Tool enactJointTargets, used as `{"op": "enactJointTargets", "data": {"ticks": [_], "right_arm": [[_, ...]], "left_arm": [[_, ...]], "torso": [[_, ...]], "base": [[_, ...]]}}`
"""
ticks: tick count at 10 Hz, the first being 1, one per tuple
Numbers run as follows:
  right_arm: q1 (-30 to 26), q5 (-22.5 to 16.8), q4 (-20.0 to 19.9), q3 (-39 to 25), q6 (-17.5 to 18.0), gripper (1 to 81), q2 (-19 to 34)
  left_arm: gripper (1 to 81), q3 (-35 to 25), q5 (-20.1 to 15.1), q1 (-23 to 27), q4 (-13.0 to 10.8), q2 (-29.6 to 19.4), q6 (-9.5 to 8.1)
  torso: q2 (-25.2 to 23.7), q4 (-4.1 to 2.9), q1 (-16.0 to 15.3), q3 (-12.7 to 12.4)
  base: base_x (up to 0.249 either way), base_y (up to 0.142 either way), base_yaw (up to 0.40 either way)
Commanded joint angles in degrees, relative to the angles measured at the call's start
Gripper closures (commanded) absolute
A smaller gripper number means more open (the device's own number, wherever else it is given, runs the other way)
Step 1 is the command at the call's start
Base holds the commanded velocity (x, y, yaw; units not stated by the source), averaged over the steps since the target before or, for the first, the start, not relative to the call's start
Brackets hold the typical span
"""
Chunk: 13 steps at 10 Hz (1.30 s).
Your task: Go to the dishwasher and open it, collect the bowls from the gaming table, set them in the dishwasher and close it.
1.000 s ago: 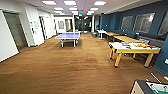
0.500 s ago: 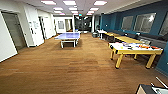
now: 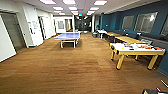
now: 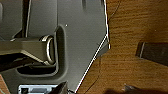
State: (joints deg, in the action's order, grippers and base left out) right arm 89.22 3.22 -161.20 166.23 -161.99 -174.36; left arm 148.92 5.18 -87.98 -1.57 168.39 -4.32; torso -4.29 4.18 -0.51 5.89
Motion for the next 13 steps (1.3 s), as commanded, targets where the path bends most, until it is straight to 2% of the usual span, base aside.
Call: {"op": "enactJointTargets", "data": {"ticks": [1, 3, 4, 8, 11, 12, 13], "right_arm": [[-2.42, -3.57, -3.80, -2.06, -3.01, 1.0, 1.97], [-3.30, -0.85, -3.80, -2.23, -3.01, 1.0, 3.64], [-2.86, -1.63, -3.80, -2.24, -3.01, 1.0, 3.21], [-2.86, -9.98, -3.80, -3.29, -3.01, 1.0, 3.21], [-3.73, -9.20, -3.80, -3.56, -3.01, 1.0, 3.38], [-4.44, -6.30, -3.80, -3.82, -3.01, 1.0, 3.56], [-4.88, -5.50, -3.80, -4.00, -2.28, 1.0, 3.64]], "left_arm": [[1.0, -0.29, -2.90, 2.50, -0.19, -0.42, 0.18], [1.0, -0.29, -2.81, 2.50, -0.27, -0.42, 0.18], [1.0, -0.29, -2.81, 2.50, -0.27, -0.42, 0.18], [1.0, -0.29, -2.81, 2.33, -0.27, -0.51, 0.18], [1.0, -0.65, -2.81, 2.33, -0.36, -0.59, 0.18], [1.0, -0.65, -2.72, 2.33, -0.36, -0.59, 0.18], [1.0, -0.65, -2.72, 2.41, -0.27, -0.68, 0.18]], "torso": [[0.00, 0.00, 0.00, 0.00], [0.00, 0.00, 0.00, 0.00], [0.00, 0.00, 0.00, 0.00], [0.00, 0.00, 0.00, 0.00], [0.00, 0.00, 0.00, 0.00], [0.00, 0.00, 0.00, 0.00], [0.00, 0.00, 0.00, 0.00]], "base": [[0.124, 0.000, 0.000], [0.124, 0.000, 0.000], [0.117, 0.000, 0.000], [0.112, 0.000, 0.000], [0.111, 0.000, 0.000], [0.112, 0.000, 0.000], [0.111, 0.000, 0.000]]}}
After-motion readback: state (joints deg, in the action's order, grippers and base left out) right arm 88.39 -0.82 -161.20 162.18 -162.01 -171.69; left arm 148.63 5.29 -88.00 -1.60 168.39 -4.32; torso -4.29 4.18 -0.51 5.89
